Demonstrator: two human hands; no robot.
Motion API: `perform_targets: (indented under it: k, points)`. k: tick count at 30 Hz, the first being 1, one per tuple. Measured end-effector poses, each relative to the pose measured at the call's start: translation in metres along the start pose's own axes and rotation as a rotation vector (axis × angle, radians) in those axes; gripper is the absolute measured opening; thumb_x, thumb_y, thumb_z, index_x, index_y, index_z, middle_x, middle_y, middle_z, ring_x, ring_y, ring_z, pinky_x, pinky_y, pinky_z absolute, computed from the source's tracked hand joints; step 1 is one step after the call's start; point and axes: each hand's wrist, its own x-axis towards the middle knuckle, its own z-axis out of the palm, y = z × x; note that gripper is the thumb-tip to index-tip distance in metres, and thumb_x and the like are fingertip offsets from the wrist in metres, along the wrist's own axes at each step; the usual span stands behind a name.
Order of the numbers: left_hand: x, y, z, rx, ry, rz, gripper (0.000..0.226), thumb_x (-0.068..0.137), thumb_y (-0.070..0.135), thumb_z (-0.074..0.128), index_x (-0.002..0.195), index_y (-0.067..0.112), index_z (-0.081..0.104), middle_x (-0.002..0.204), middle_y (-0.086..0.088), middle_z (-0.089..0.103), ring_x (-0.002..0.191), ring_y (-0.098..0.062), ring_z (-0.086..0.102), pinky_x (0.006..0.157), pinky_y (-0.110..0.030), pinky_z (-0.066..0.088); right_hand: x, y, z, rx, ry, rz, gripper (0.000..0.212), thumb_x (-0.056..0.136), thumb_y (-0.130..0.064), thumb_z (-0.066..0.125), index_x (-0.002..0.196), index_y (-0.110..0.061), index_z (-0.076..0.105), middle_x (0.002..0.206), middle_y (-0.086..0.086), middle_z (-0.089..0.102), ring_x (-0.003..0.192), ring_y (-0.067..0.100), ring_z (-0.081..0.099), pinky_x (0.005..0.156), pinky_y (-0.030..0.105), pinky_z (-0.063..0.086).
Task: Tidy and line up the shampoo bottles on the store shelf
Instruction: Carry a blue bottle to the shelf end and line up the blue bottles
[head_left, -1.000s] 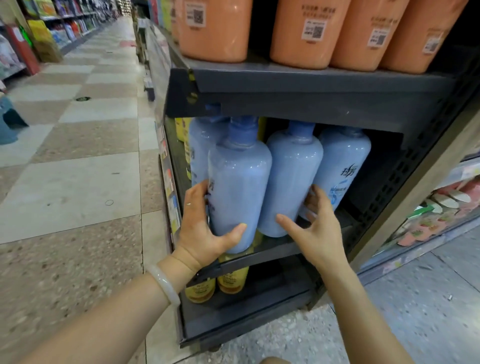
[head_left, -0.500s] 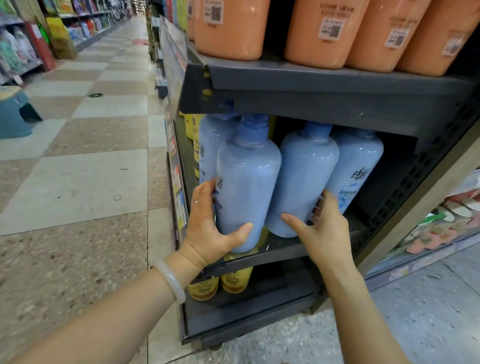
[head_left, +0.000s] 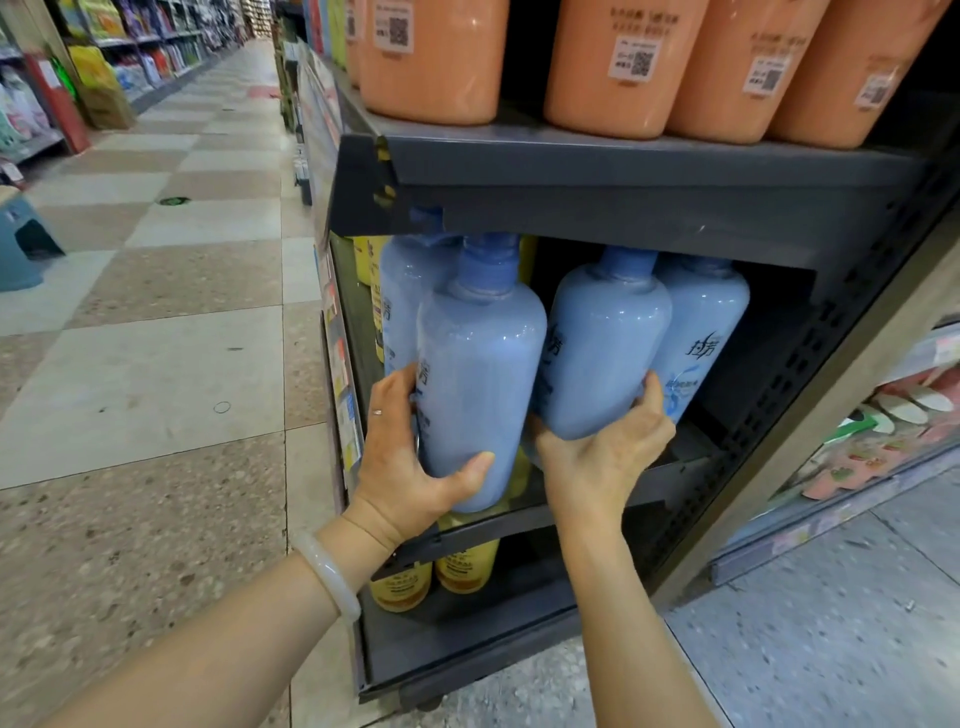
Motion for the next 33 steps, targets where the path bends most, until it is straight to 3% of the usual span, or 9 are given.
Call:
perform_targets:
  k: [3,5,8,12,15,19,25,29,33]
  points:
    - [0.0,0.001,0.0,-0.003,-0.007,-0.014,0.078,0.055,0.052,0.066,0.12,0.022,0.034,0.113,0.02,0.033,0.104,-0.015,0.043,0.092,-0.042,0.045,0.008,0.009,-0.018,0.131,-0.148,0.028,0.083,0.055,-0.011,0.086,0.12,-0.032,0.039,0.108,-0.01,0.05,0.099,-0.007,0.055,0.081,0.012,0.048]
    - [0.0,0.002,0.001,-0.007,-0.011,-0.021,0.078,0.055,0.052,0.066,0.12,0.022,0.034,0.112,0.02,0.033,0.104,-0.013,0.043,0.092,-0.041,0.045,0.015,0.017,-0.036,0.16,-0.298,0.027,0.092,0.064,-0.006,0.082,0.137,-0.02,0.027,0.119,-0.008,0.046,0.103,-0.014,0.049,0.092,0.008,0.042]
    - [0.0,0.001,0.0,-0.002,-0.006,-0.024,0.08,0.056,0.052,0.066,0.123,0.019,0.035,0.111,0.011,0.037,0.105,-0.013,0.043,0.092,-0.039,0.044,0.015,0.02,-0.043,0.044,-0.39,-0.074,0.088,0.066,-0.012,0.082,0.135,-0.022,0.028,0.125,-0.008,0.045,0.112,-0.003,0.047,0.099,0.011,0.039]
    - [-0.001,0.002,-0.001,0.021,-0.001,-0.039,0.086,0.055,0.052,0.066,0.125,0.009,0.039,0.112,-0.002,0.038,0.105,-0.012,0.044,0.091,-0.032,0.042,0.0,0.005,-0.007,-0.161,-0.148,-0.068,0.105,0.055,-0.027,0.085,0.14,-0.012,0.025,0.128,0.016,0.037,0.119,0.032,0.037,0.102,0.046,0.037]
    - [-0.001,0.002,-0.001,0.014,-0.014,-0.04,0.083,0.055,0.052,0.066,0.124,0.017,0.037,0.113,-0.001,0.038,0.107,-0.012,0.044,0.092,-0.032,0.042,-0.003,-0.002,0.013,-0.164,0.016,-0.047,0.108,0.058,-0.025,0.083,0.143,-0.007,0.019,0.125,0.02,0.034,0.113,0.039,0.036,0.098,0.055,0.037]
    - [0.0,0.002,-0.001,0.008,-0.003,-0.021,0.082,0.055,0.052,0.066,0.124,0.018,0.035,0.112,0.007,0.038,0.106,-0.012,0.043,0.093,-0.031,0.042,0.011,0.009,0.014,0.022,0.006,-0.021,0.093,0.049,-0.027,0.083,0.13,-0.018,0.038,0.118,0.011,0.05,0.109,0.034,0.05,0.094,0.052,0.045]
    - [0.0,0.002,-0.001,0.017,-0.005,0.002,0.08,0.056,0.052,0.066,0.122,0.022,0.034,0.114,0.022,0.032,0.105,-0.009,0.041,0.093,-0.022,0.039,0.021,0.016,-0.024,0.116,-0.479,-0.006,0.089,0.058,-0.02,0.082,0.133,-0.027,0.033,0.127,-0.005,0.055,0.115,0.01,0.056,0.096,0.044,0.049]
    - [0.0,0.003,-0.002,0.031,-0.006,-0.003,0.081,0.056,0.054,0.066,0.122,0.017,0.037,0.114,0.022,0.032,0.103,-0.001,0.04,0.093,-0.008,0.035,-0.01,0.007,-0.017,-0.066,-0.22,-0.027,0.105,0.063,-0.019,0.081,0.145,-0.017,0.015,0.139,0.009,0.033,0.132,0.026,0.034,0.107,0.046,0.036]
    - [0.0,0.004,-0.002,0.051,-0.004,0.0,0.086,0.057,0.053,0.065,0.124,0.006,0.04,0.114,0.02,0.032,0.104,-0.002,0.037,0.094,-0.006,0.032,-0.01,0.009,-0.005,-0.069,-0.162,-0.014,0.104,0.052,-0.023,0.08,0.139,-0.015,0.025,0.123,0.012,0.044,0.118,0.035,0.046,0.094,0.054,0.045]
